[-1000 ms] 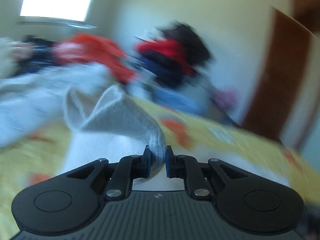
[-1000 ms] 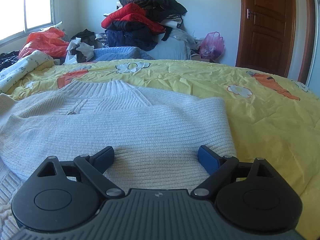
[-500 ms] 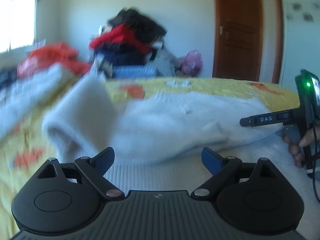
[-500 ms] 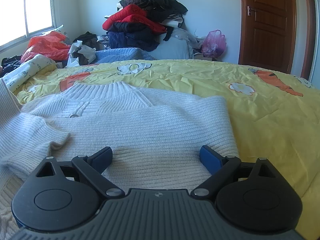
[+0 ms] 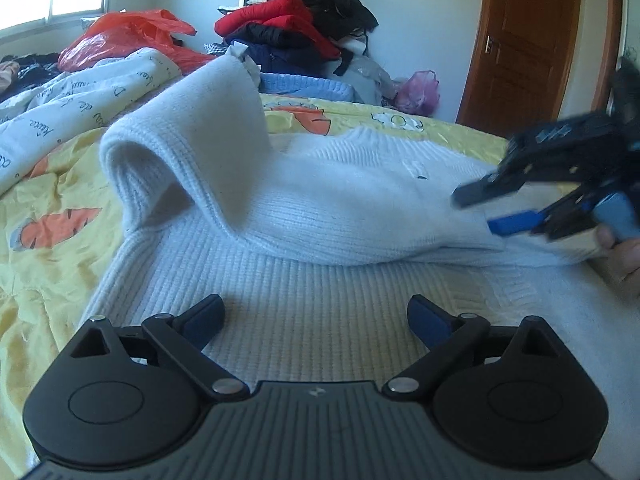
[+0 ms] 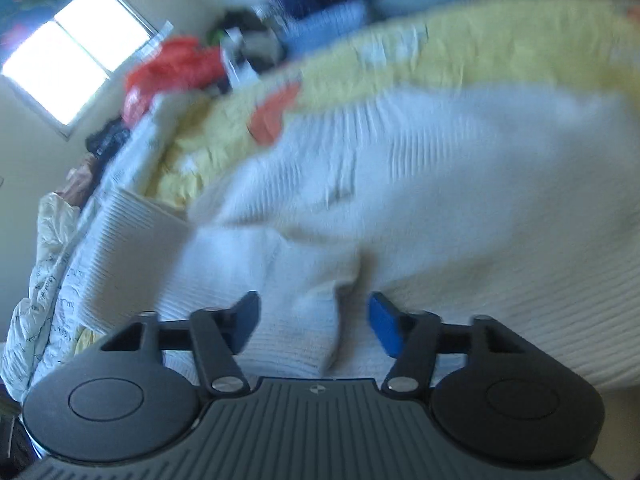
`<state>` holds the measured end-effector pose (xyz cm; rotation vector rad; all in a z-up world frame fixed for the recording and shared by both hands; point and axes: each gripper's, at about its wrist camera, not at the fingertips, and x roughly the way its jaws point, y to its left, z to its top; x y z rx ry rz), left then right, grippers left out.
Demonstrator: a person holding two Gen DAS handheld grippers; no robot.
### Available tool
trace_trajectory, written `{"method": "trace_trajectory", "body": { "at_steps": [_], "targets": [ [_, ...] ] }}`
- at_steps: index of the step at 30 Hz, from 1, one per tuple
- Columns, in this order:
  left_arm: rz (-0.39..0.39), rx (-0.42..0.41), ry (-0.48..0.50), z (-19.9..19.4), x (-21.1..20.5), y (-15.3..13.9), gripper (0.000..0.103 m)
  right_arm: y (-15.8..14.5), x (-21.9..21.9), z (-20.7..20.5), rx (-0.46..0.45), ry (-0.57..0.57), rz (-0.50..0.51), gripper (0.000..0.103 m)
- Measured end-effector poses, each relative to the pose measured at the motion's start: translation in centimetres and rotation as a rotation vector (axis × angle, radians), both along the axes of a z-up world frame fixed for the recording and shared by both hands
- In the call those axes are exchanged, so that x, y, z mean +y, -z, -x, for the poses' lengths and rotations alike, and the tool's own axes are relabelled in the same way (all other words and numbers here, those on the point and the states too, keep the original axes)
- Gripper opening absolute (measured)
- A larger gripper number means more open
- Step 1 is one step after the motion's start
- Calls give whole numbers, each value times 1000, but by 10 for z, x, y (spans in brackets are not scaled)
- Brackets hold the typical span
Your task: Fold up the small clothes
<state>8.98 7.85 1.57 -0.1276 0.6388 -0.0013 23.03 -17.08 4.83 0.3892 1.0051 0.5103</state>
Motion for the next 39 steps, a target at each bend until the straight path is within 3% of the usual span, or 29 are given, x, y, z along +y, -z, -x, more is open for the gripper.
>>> {"method": "trace_trajectory", "body": {
  "at_steps": [1,3,4,5,11,18,22,27,29,32,33,36,39],
  "targets": [
    [9,-2,-3,1,1,0,99,1,2,-1,-9,6,-3,64],
    [29,-7,-5,1,4,1,99,-1,6,-1,-5,16,-16,51],
    [39,-9,-7,1,6,1,99,-3,8,1,-16,5,-13,20],
    [47,-9,-7,1,7,1,100,-3,12,3,-23,-19,-2,11],
    [65,-12,-7,1,9,1,100,-26,5,12,-132,-71,19,11],
    [70,-14,-8,2,9,1,100,-77,-69,-7,-233,9,119,11],
    [71,-14,-9,2,9,1,101,-65,-120,-17,-169,100,156,11],
    [67,-13,-9,2,9,2,101,-25,-131,-5,-116,133,175,11],
    [68,-13,-9,2,9,2,101,-12,-129,-1,-114,167,167,22],
    [69,-14,-9,2,9,2,101,-5,-132,2,-122,218,131,29],
    [69,-14,-9,2,9,2,101,-10,-131,7,-162,256,153,38],
    [69,-13,-8,2,9,2,101,-36,-122,31,-393,345,222,49],
    [68,-13,-8,2,9,2,101,-43,-100,35,-424,240,213,53]
  ]
}}
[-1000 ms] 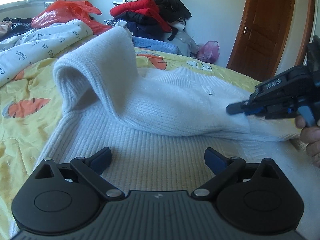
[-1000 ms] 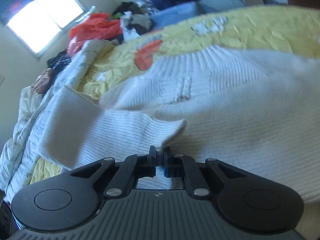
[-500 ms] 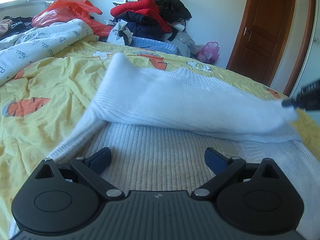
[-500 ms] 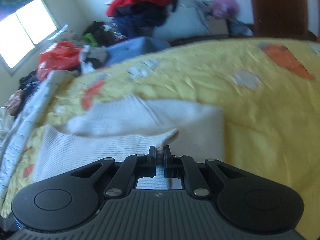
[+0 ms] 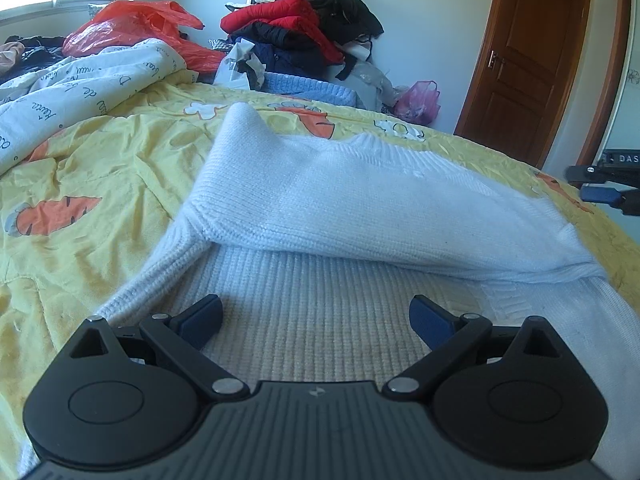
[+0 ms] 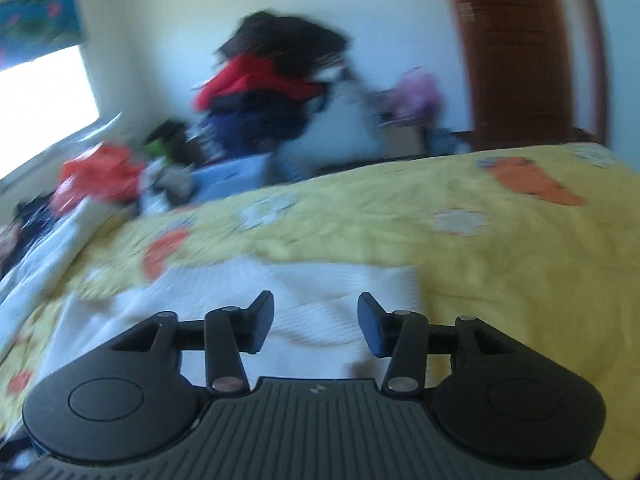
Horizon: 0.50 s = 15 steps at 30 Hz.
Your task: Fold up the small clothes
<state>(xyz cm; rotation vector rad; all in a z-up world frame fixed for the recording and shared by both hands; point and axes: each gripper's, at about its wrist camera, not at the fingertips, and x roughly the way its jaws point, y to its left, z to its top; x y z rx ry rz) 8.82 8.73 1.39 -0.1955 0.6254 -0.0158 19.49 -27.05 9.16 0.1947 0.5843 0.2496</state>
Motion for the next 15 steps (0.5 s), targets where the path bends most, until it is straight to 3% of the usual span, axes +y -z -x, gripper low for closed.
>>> {"method": "trace_trajectory", "body": {
  "at_steps": [4,7,9,12,15],
  "targets": [
    [1,0,0,0,0,0,101,19,42,-1,20,-109,178,53],
    [1,0,0,0,0,0,101,50,56,-7,109,-128,255,55],
    [2,2,1,0,0,0,101,61,52,4,24,-135,247,54],
    [-1,3,0,0,0,0,101,51,53,6,47,-114,252,55],
    [-15,7,0,0,1,-1,101,40,56,32,6,-114,237,56]
  ]
}}
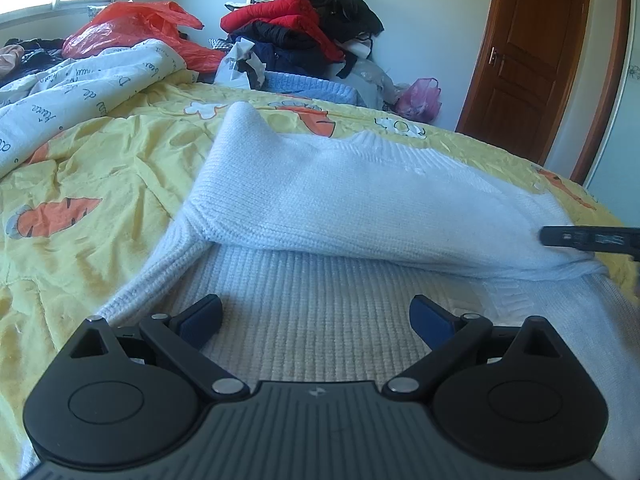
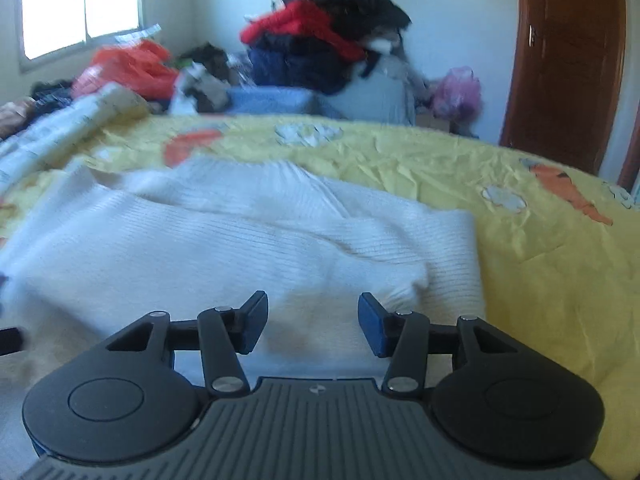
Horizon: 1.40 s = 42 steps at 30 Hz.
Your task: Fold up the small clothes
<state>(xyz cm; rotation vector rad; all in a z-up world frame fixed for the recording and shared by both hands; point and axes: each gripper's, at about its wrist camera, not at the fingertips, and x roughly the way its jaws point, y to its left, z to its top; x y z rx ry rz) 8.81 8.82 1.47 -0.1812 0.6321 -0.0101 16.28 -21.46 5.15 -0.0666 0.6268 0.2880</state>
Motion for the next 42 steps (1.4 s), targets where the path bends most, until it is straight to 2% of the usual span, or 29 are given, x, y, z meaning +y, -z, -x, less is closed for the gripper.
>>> {"method": "trace_trajectory", "body": {
  "at_steps": [3,6,8,11,13,17,24,29,34,38,42],
  "targets": [
    [-48,19,3,-2,-6,0,102,7,-1,27,19,14,-27,66],
    [-135,51,10,-5,-18,1,103,27,6,47,44,37,38,75],
    [-175,60,8,-6,-23,1,103,29,9,60,13,58,52,76],
    [-188,63,1,-4,-24,1,103,29,4,67,39,103,5,81],
    [-194,64,-1,-3,-24,1,103,31,5,76,43,94,14,88],
    [-203,63,-4,-2,-26,1,103,34,4,104,46,90,26,96],
    [-213,66,-8,-2,-28,1,103,37,-5,146,42,90,15,102],
    [-245,96,-41,17,-35,-3,103,37,-3,144,48,88,25,102],
    [-217,122,-39,56,-34,-3,103,36,-4,144,46,88,24,102],
    [-200,82,-15,76,-29,1,103,37,-4,144,47,87,23,102],
    [-193,81,-15,72,-29,2,103,36,-3,144,47,91,28,101]
  ]
}}
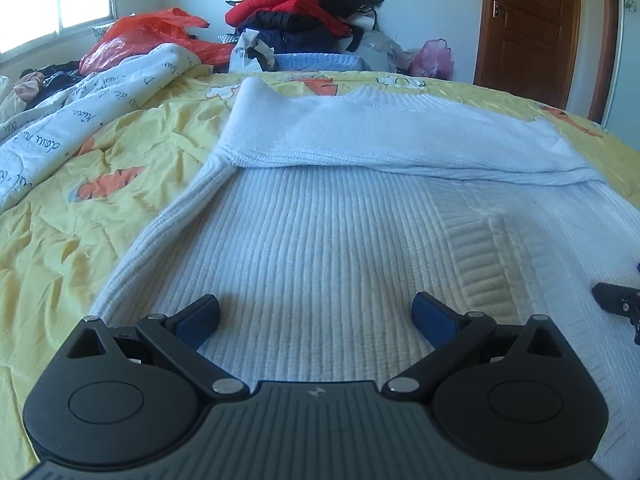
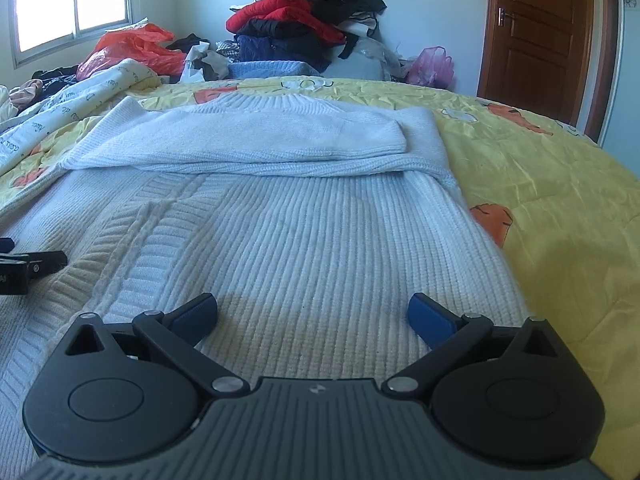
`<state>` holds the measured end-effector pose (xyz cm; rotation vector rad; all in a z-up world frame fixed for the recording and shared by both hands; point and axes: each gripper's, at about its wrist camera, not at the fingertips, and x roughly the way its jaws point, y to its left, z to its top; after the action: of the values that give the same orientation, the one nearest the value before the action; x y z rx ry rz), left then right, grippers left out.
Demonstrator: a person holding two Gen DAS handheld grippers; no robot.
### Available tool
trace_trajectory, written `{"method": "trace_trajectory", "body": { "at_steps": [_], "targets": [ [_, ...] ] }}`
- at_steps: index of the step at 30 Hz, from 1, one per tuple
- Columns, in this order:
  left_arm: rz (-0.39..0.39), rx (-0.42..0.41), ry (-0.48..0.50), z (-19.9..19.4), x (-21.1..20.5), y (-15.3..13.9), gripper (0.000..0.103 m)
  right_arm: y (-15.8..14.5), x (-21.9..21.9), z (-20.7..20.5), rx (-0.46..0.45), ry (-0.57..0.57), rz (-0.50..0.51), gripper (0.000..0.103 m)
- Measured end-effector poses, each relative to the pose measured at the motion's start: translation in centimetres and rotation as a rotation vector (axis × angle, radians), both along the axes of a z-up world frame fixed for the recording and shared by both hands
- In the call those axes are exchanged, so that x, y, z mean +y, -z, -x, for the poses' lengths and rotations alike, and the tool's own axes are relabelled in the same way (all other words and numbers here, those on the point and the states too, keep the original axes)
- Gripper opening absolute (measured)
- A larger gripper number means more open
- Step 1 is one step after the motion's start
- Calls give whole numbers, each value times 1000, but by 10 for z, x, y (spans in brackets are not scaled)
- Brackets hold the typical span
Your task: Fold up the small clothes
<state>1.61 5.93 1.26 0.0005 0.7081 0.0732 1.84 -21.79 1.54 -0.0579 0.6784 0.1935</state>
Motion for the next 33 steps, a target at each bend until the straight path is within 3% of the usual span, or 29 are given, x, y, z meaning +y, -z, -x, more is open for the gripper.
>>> {"method": "trace_trajectory", "body": {
  "at_steps": [11,19,24,33],
  "targets": [
    [0,0,2,-1,-1,0,103,1,-7,46,-3,-11,2,102],
    [-20,26,-19,24,-7,-4,103,1,-5,44,-2,-12,6,102],
    [-30,-13,9,51,-7,1,103,1,-5,45,-1,-12,6,102],
    [-16,-24,11,51,-4,2,103,1,-2,48,-5,-11,16,101]
  ]
}}
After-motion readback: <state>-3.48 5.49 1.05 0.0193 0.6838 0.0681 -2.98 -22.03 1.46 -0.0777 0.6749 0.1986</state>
